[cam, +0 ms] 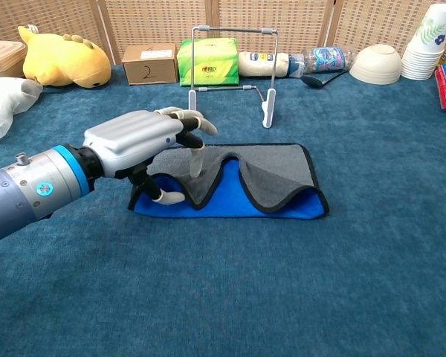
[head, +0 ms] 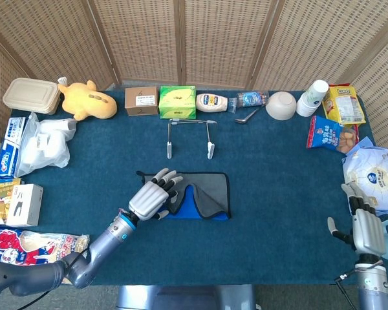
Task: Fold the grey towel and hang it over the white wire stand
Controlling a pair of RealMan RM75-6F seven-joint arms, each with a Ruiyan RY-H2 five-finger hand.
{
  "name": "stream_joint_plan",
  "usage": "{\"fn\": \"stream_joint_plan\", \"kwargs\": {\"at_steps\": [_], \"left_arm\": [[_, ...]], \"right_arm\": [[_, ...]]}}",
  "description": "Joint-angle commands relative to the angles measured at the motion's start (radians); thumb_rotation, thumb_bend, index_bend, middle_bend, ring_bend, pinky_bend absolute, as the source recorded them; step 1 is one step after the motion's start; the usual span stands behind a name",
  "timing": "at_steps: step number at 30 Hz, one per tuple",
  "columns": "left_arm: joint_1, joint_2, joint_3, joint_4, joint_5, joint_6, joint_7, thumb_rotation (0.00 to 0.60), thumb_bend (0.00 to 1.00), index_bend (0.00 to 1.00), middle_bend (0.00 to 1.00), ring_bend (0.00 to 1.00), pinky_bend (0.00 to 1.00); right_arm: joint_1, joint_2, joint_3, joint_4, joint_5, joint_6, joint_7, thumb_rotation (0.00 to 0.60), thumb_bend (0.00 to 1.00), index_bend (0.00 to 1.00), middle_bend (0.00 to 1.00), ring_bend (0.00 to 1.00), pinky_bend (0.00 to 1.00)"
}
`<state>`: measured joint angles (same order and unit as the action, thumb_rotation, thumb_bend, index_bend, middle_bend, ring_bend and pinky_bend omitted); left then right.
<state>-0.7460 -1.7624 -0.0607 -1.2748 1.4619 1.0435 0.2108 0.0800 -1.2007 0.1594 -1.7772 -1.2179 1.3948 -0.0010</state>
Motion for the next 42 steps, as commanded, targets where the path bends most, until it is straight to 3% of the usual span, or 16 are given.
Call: {"fn": "stream_joint_plan", "kwargs": {"at_steps": [1,10,13,21,23,29,35,42], "left_arm": [[-0.001,-0.001,0.0,0.004,0.005,-0.002,-0.002,0.6,0.39,0.57,0.19,0.0,0.0],[0.003,0.022,-0.004,-0.001,-0.007,-0.02,-0.001,0.6,0.46,0.64,0.23,0.0,0.0],[0.004,0.046,0.006,-0.024,-0.016,-0.044,0.002,0.6,0.45,0.57,0.2,0.0,0.0],[0.022,0.081,0.016,-0.065,-0.036,-0.053,0.022,0.6,0.44,0.29,0.12,0.0,0.0],[0.025,0.082,0.015,-0.07,-0.037,-0.051,0.024,0.6,0.44,0.27,0.12,0.0,0.0],[0.028,0.071,0.012,-0.067,-0.03,-0.039,0.023,0.6,0.44,0.3,0.13,0.0,0.0],[0.025,0.058,0.013,-0.053,-0.02,-0.044,0.016,0.6,0.44,0.45,0.15,0.0,0.0],[0.024,0.049,0.012,-0.039,-0.023,-0.051,0.02,0.6,0.44,0.53,0.2,0.0,0.0]], "right_arm": [[-0.002,0.001,-0.001,0.0,-0.001,0.002,0.002,0.6,0.38,0.08,0.03,0.0,0.0],[-0.006,0.004,-0.001,-0.002,-0.004,0.009,0.006,0.6,0.38,0.09,0.03,0.0,0.0],[-0.01,0.007,-0.002,-0.002,-0.003,0.014,0.008,0.6,0.38,0.09,0.03,0.0,0.0],[-0.012,0.01,-0.004,-0.005,-0.011,0.016,0.011,0.6,0.38,0.09,0.03,0.0,0.0],[-0.012,0.009,-0.004,-0.006,-0.013,0.016,0.011,0.6,0.38,0.09,0.03,0.0,0.0],[-0.016,0.011,-0.007,-0.01,-0.016,0.021,0.011,0.6,0.38,0.09,0.03,0.0,0.0],[-0.026,0.019,-0.009,-0.017,-0.02,0.035,0.012,0.6,0.38,0.1,0.03,0.0,0.0],[-0.032,0.024,-0.011,-0.02,-0.024,0.041,0.018,0.6,0.38,0.1,0.03,0.0,0.0]]}}
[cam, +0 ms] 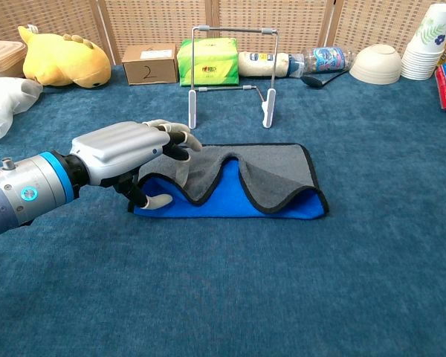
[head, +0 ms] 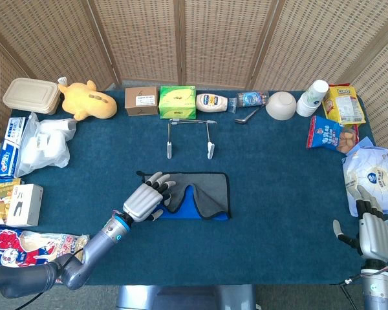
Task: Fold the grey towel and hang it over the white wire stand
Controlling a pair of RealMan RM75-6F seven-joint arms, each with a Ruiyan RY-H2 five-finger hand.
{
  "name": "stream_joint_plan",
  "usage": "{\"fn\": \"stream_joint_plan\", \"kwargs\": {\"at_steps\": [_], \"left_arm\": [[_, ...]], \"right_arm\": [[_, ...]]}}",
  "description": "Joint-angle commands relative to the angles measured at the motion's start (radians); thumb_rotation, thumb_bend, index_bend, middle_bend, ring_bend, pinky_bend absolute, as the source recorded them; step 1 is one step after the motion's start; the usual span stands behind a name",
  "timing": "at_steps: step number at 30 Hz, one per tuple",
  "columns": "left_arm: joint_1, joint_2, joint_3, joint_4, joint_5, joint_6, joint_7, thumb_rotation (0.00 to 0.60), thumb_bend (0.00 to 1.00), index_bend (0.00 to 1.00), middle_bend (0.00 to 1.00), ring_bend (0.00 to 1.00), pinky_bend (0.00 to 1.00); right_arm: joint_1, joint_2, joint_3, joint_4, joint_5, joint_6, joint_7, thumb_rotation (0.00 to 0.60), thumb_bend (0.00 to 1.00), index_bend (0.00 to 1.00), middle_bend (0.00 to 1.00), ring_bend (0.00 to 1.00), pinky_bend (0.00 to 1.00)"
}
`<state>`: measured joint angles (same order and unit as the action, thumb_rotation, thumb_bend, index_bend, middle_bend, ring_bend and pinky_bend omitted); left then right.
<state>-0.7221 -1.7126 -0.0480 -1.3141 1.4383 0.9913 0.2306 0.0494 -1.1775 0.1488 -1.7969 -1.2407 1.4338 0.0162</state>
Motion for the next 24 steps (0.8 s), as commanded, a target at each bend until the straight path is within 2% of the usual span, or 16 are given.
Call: {"fn": "stream_joint_plan", "kwargs": {"at_steps": [1,9,14,18,24], "left_arm": [[0.001,-0.001,-0.002,0.0,0.002,0.004,0.0,0.6,0.44,0.54,0.2,0.0,0.0],[0.012,-0.006,-0.007,0.005,0.013,0.034,-0.01,0.6,0.45,0.66,0.26,0.0,0.0],[0.025,-0.018,-0.018,0.016,0.006,0.057,-0.036,0.6,0.46,0.7,0.29,0.02,0.0],[0.044,-0.034,-0.044,0.038,-0.023,0.082,-0.069,0.6,0.46,0.69,0.29,0.02,0.0],[0.045,-0.058,-0.085,0.075,-0.072,0.066,-0.132,0.6,0.46,0.64,0.28,0.02,0.0]], "right_arm": [[-0.002,0.001,0.0,-0.002,-0.002,0.004,0.001,0.6,0.38,0.1,0.03,0.0,0.0],[-0.007,0.003,-0.002,-0.005,-0.01,0.01,0.004,0.6,0.38,0.12,0.03,0.0,0.0],[-0.01,0.005,-0.003,-0.006,-0.015,0.015,0.006,0.6,0.38,0.12,0.04,0.0,0.0],[-0.013,0.007,-0.004,-0.006,-0.019,0.019,0.011,0.6,0.38,0.12,0.04,0.0,0.0],[-0.013,0.004,-0.005,-0.003,-0.02,0.014,0.013,0.6,0.38,0.13,0.04,0.0,0.0]]}}
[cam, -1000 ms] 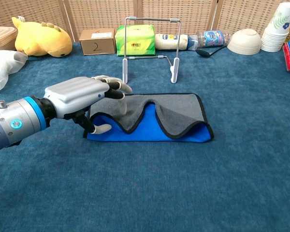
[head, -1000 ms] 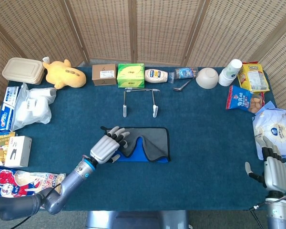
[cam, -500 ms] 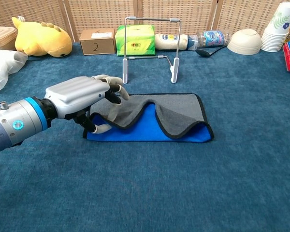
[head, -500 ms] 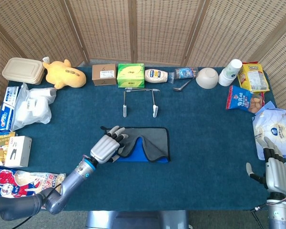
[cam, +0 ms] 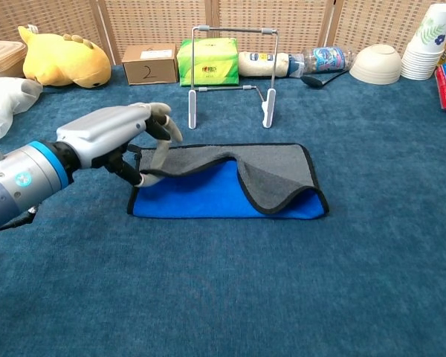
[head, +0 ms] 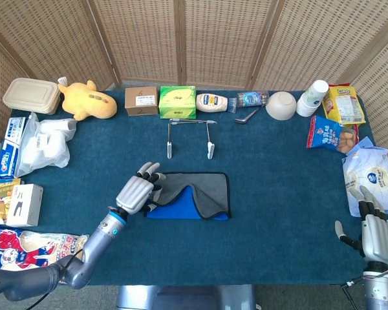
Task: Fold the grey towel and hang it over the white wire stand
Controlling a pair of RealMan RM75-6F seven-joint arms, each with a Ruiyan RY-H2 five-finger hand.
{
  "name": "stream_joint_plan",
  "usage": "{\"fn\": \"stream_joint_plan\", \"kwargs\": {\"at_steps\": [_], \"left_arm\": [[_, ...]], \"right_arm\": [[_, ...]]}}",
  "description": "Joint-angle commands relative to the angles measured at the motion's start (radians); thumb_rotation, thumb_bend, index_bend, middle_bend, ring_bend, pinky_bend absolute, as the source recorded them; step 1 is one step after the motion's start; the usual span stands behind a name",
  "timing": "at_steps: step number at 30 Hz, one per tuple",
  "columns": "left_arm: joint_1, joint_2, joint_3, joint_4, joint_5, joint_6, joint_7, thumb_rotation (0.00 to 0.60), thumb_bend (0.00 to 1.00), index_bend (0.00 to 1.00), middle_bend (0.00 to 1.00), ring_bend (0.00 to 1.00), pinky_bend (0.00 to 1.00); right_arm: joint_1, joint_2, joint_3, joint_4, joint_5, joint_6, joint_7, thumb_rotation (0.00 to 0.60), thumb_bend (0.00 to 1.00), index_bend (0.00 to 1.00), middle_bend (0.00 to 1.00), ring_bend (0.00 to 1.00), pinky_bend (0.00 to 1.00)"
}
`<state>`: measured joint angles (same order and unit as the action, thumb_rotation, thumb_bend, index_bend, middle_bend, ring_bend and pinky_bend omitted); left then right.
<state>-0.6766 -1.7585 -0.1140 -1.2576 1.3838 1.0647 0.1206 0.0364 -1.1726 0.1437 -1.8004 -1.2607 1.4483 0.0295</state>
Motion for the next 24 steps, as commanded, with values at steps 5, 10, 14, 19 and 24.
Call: {"fn": "stream_joint_plan", "kwargs": {"at_steps": [5,10,14,19,24], "left_arm": [[-0.011,-0.034,-0.041,0.059,-0.026,-0.006,-0.033,0.6,0.46,0.63,0.27,0.02,0.0],[-0.02,-0.051,-0.054,0.093,-0.045,-0.024,-0.035,0.6,0.46,0.62,0.26,0.01,0.0],[-0.023,-0.065,-0.059,0.121,-0.056,-0.032,-0.039,0.6,0.46,0.61,0.26,0.01,0.0],[-0.017,-0.079,-0.058,0.152,-0.07,-0.035,-0.039,0.6,0.45,0.57,0.24,0.0,0.0],[-0.007,-0.085,-0.059,0.168,-0.08,-0.029,-0.039,0.6,0.45,0.55,0.23,0.0,0.0]], "right_arm": [[0.0,0.0,0.002,0.0,0.002,0.001,-0.002,0.6,0.38,0.13,0.04,0.0,0.0],[-0.002,0.002,0.003,-0.001,0.003,0.002,-0.002,0.6,0.38,0.13,0.04,0.0,0.0],[-0.004,0.003,0.003,-0.002,0.004,0.005,-0.002,0.6,0.38,0.13,0.04,0.0,0.0],[-0.006,0.005,0.003,-0.004,0.006,0.006,-0.003,0.6,0.38,0.13,0.04,0.0,0.0],[-0.004,0.005,0.004,-0.004,0.006,0.003,-0.005,0.6,0.38,0.13,0.04,0.0,0.0]]}}
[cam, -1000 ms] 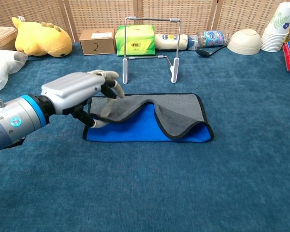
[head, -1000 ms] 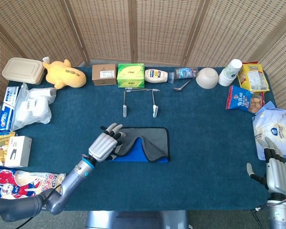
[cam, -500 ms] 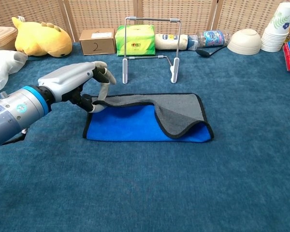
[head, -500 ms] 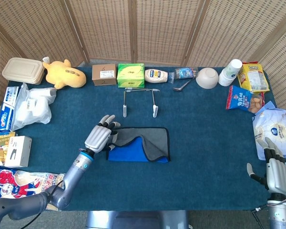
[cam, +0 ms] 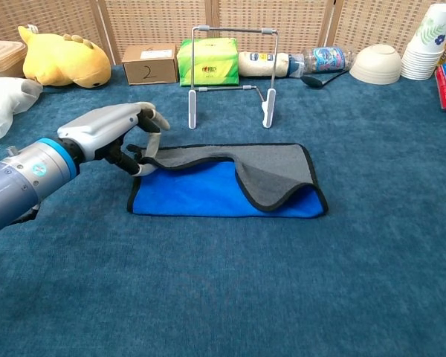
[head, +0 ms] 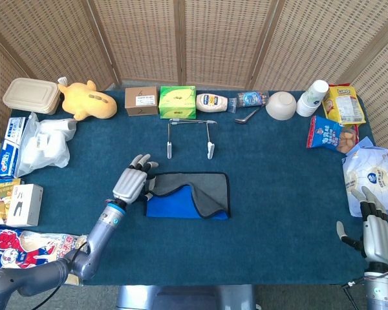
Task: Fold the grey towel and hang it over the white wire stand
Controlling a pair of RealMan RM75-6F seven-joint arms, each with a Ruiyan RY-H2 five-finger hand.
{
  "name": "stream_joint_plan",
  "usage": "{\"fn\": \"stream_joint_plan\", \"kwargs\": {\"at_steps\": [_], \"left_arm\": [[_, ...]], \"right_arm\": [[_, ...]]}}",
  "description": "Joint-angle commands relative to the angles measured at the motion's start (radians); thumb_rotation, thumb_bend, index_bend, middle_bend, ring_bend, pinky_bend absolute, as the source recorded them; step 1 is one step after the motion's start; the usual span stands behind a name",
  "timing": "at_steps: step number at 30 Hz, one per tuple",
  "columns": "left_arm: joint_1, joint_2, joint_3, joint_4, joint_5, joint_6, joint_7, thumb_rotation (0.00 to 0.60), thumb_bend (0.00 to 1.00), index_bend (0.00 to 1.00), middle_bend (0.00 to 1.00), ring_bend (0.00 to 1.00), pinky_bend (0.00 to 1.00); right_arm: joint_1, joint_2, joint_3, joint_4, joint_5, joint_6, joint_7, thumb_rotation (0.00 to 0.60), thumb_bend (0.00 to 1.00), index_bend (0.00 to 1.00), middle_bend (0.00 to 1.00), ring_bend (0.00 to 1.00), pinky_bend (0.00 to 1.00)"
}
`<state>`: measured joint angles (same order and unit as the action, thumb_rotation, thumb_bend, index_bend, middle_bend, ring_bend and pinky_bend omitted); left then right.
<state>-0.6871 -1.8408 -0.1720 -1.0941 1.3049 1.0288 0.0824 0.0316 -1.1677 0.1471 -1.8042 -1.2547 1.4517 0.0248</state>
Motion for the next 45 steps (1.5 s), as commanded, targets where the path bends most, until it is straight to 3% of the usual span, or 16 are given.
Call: {"fn": "stream_joint_plan", "kwargs": {"at_steps": [1,13,18,24,29,45], "left_arm": [[0.007,-0.004,-0.001,0.008,-0.001,0.013,-0.001,0.6,0.45,0.55,0.23,0.0,0.0],[-0.008,-0.028,-0.022,0.073,0.002,0.022,0.001,0.6,0.43,0.48,0.2,0.0,0.0],[-0.01,-0.036,-0.02,0.081,0.007,0.024,0.0,0.6,0.38,0.38,0.15,0.0,0.0],[-0.007,-0.04,-0.019,0.088,0.007,0.032,0.01,0.6,0.38,0.2,0.04,0.0,0.0],[-0.003,-0.048,-0.023,0.097,0.007,0.049,0.024,0.6,0.38,0.1,0.0,0.0,0.0],[0.004,-0.056,-0.033,0.105,-0.007,0.066,0.074,0.6,0.48,0.11,0.0,0.0,0.0]], "right_arm": [[0.001,-0.001,0.001,0.0,0.0,-0.001,-0.001,0.6,0.38,0.13,0.04,0.0,0.0],[0.001,-0.001,0.001,-0.007,0.003,0.001,-0.013,0.6,0.38,0.13,0.04,0.0,0.0],[0.0,0.0,0.002,-0.008,0.004,0.002,-0.013,0.6,0.38,0.13,0.04,0.0,0.0],[-0.001,0.0,0.002,-0.005,0.006,0.0,-0.01,0.6,0.38,0.13,0.04,0.0,0.0],[0.0,0.0,0.003,-0.005,0.005,-0.001,-0.008,0.6,0.38,0.14,0.04,0.0,0.0],[-0.004,0.0,0.001,-0.006,0.002,0.002,-0.004,0.6,0.38,0.14,0.04,0.0,0.0]]}}
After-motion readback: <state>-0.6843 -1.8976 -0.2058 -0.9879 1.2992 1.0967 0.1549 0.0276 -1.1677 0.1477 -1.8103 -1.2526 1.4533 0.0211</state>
